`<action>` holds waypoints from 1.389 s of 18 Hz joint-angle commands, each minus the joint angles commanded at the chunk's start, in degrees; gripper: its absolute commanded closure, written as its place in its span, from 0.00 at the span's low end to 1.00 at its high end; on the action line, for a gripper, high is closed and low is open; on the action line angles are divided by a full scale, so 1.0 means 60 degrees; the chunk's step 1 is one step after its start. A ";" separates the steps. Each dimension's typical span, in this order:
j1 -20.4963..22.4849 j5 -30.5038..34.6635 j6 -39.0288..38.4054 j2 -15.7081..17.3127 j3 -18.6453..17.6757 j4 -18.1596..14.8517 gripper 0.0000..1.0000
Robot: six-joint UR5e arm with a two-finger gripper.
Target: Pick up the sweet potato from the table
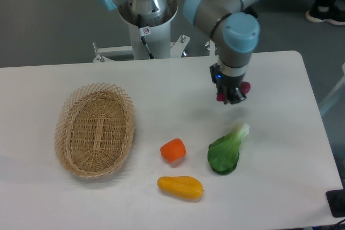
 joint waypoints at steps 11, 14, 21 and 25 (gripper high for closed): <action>0.0029 -0.0044 -0.0764 -0.2271 0.3692 -0.0895 0.85; 0.0088 0.0014 -0.0778 -0.2711 0.4309 -0.0880 0.85; 0.0205 0.0044 -0.0778 -0.2990 0.4720 -0.0880 0.85; 0.0176 0.0088 -0.0807 -0.2990 0.4706 -0.0866 0.85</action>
